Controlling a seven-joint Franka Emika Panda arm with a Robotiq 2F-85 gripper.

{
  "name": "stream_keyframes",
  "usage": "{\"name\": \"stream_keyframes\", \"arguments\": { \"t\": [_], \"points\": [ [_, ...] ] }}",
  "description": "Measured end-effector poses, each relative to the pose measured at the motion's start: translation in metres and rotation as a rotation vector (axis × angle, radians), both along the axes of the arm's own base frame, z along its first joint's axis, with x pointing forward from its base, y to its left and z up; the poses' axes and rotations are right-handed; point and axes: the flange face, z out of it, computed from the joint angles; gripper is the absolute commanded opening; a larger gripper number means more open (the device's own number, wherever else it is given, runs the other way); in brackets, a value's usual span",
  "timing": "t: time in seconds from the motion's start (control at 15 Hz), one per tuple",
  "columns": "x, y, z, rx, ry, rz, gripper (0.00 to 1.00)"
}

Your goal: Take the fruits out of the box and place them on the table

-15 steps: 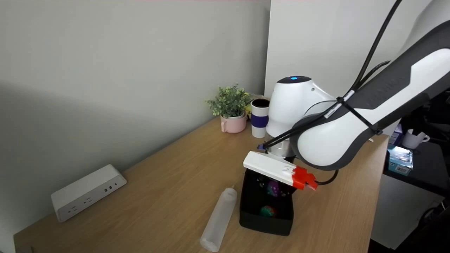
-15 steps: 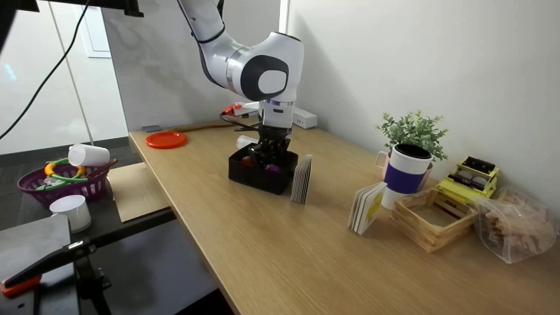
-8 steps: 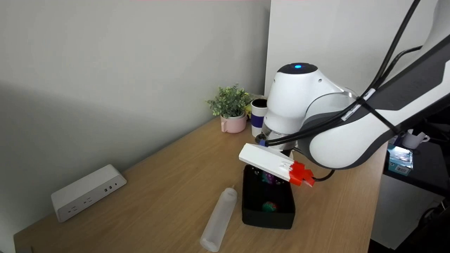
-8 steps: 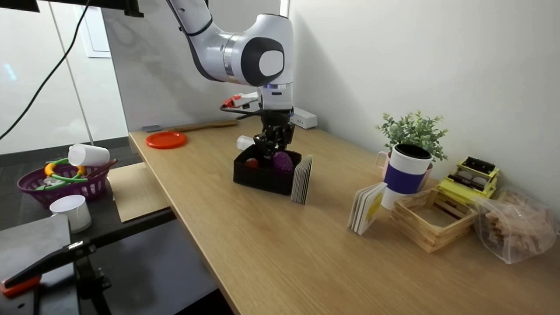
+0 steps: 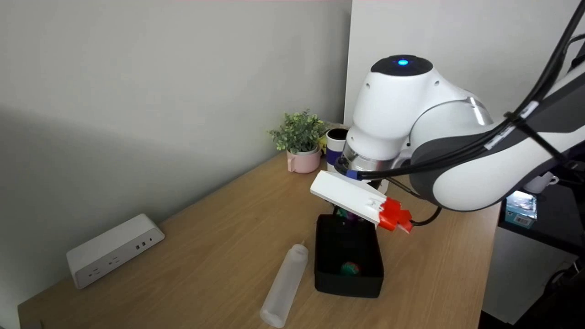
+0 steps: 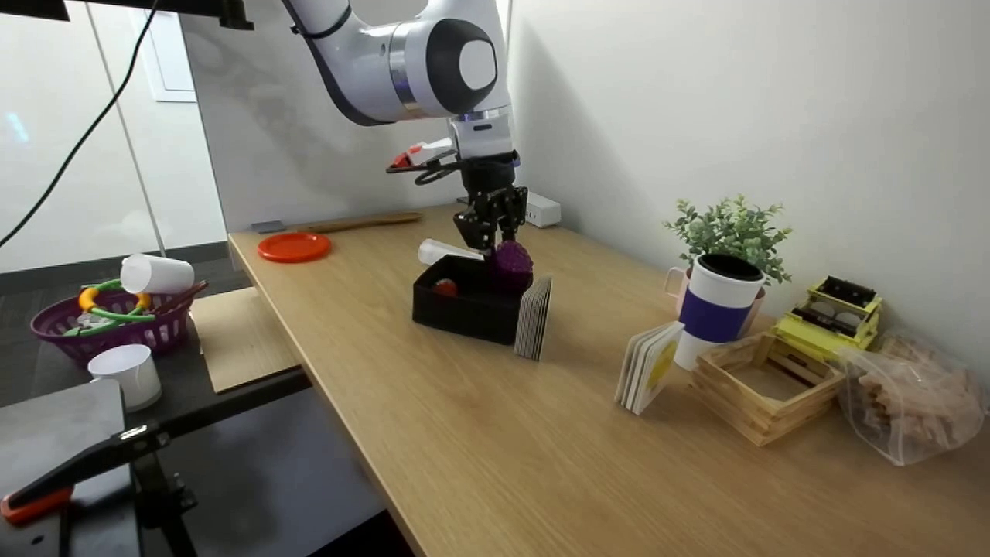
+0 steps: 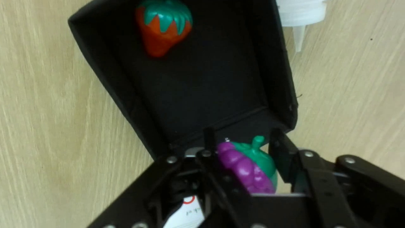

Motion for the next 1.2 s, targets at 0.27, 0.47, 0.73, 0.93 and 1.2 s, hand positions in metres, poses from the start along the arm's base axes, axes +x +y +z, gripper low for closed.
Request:
{"name": "stream_keyframes", "arguments": {
  "t": [0.27, 0.47, 0.73, 0.93, 1.2],
  "points": [
    [-0.005, -0.003, 0.021, -0.025, -0.048, -0.014, 0.21],
    [-0.01, -0.008, 0.032, -0.044, -0.06, 0.009, 0.21],
    [-0.025, -0.016, 0.032, -0.026, -0.027, 0.199, 0.21],
    [-0.04, -0.025, 0.023, 0.019, 0.008, 0.347, 0.21],
    [-0.059, -0.035, 0.008, 0.116, 0.078, 0.528, 0.21]
  ]
}}
